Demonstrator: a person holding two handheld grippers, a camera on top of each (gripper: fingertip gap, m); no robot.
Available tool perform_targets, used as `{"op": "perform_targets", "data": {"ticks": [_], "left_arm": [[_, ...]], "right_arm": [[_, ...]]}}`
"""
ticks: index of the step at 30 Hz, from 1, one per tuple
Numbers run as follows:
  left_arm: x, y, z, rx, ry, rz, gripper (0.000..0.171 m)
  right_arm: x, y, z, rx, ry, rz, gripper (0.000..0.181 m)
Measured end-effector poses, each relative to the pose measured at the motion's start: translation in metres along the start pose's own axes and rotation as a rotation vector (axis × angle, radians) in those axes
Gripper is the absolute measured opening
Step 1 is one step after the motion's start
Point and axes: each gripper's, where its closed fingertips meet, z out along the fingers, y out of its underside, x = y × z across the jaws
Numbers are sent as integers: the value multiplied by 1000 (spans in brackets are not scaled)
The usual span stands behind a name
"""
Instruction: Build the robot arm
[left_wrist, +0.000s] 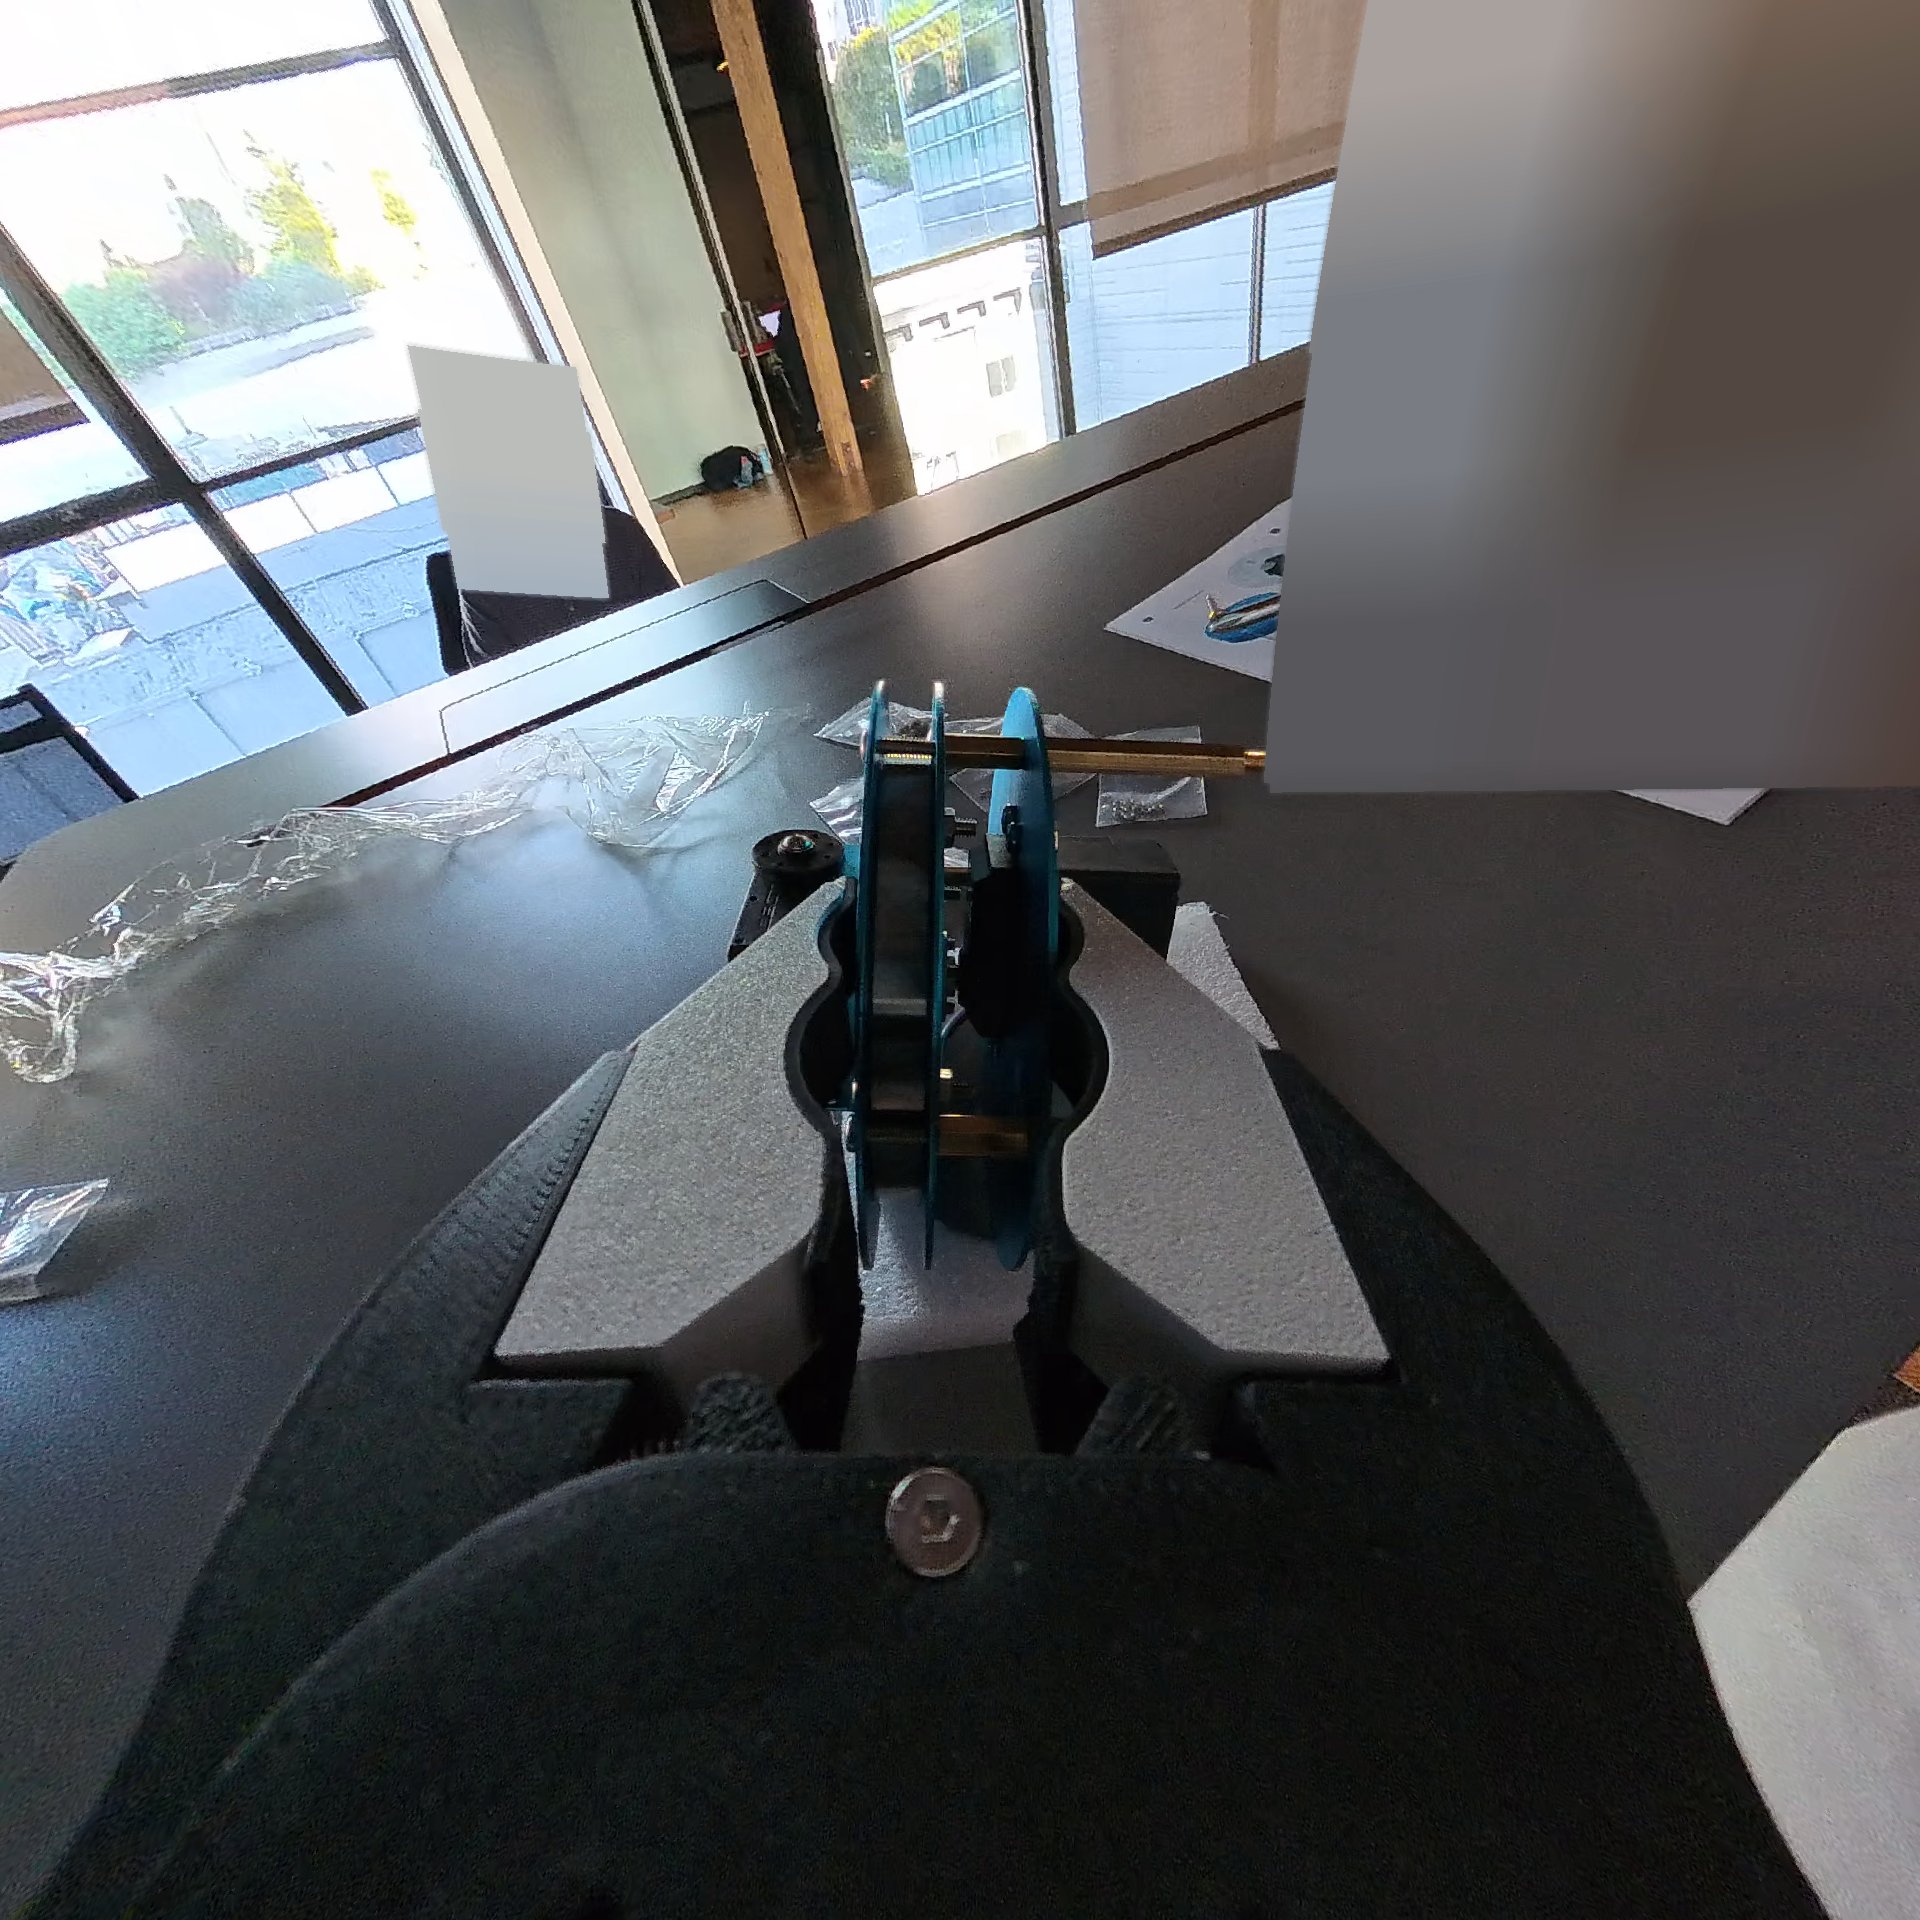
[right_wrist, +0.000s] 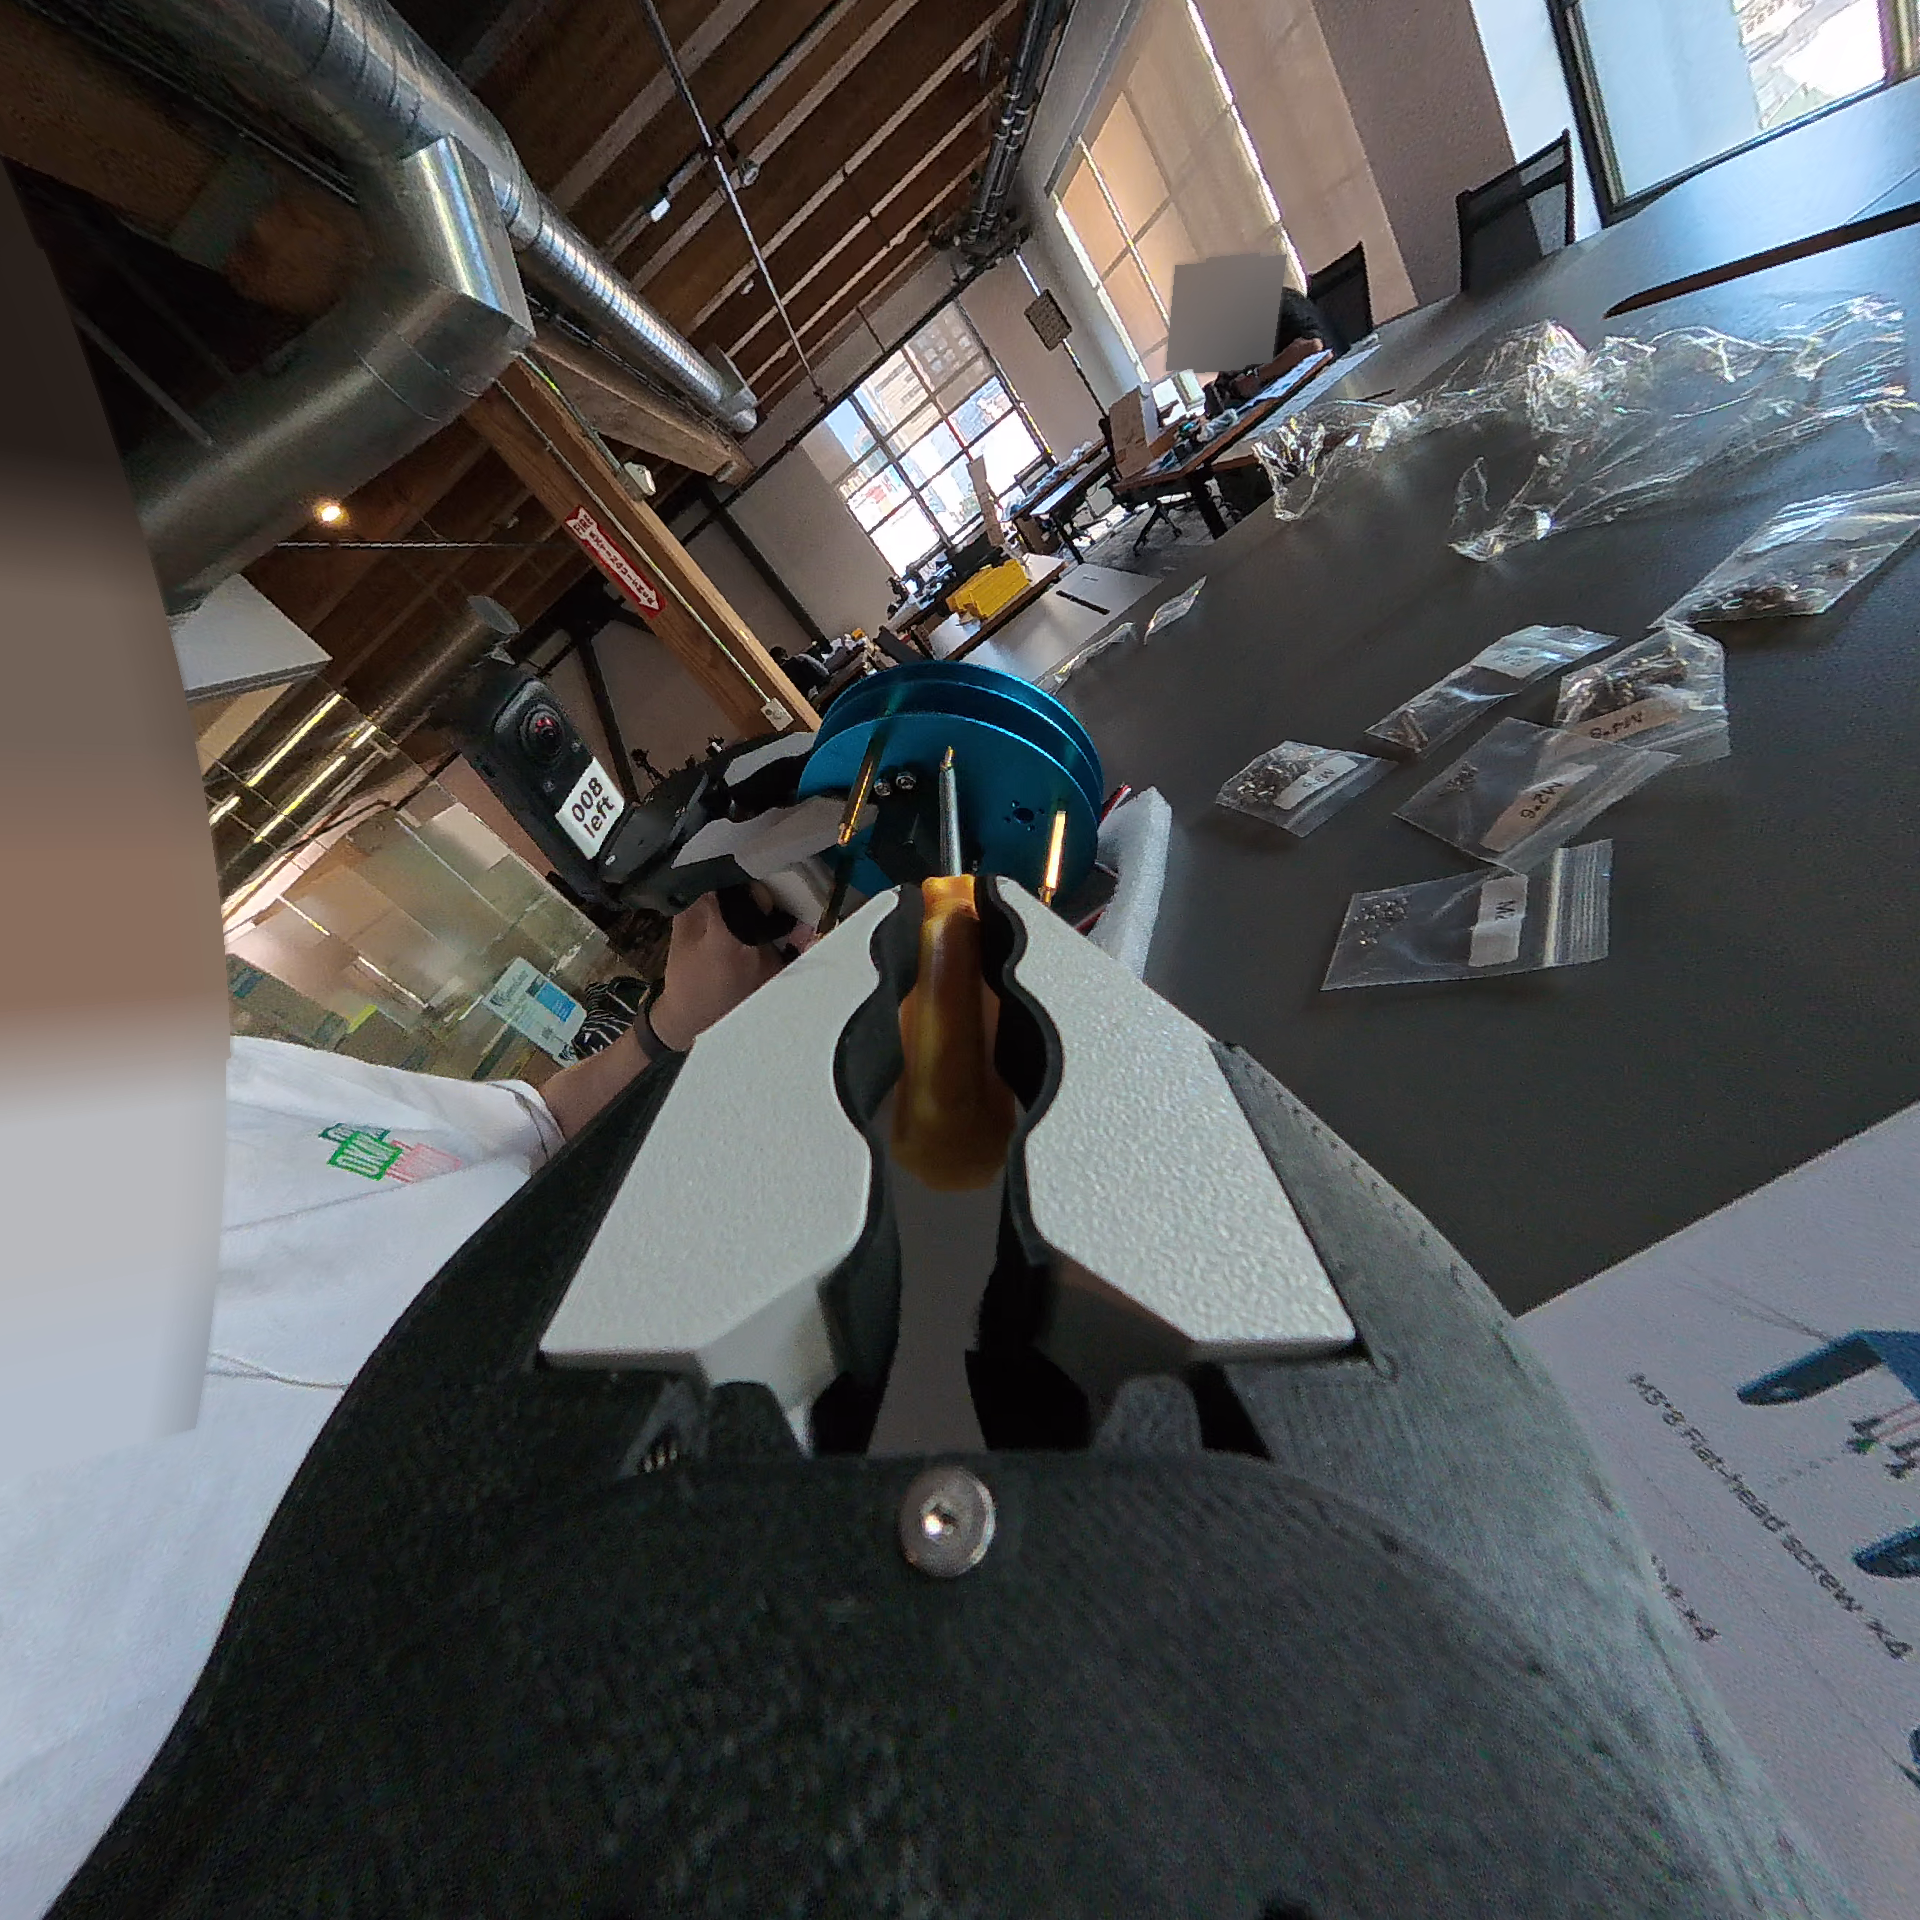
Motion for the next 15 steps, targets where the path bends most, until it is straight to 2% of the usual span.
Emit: {"op": "perform_targets", "data": {"ticks": [8,15], "left_arm": [[0,-2,1,97,160,-48,34],[1,-4,-2,128,213,-115,36]], "right_arm": [[-5,-5,6,-6,-3,-13,9],[-13,-10,24,-10,15,-66,9]]}}
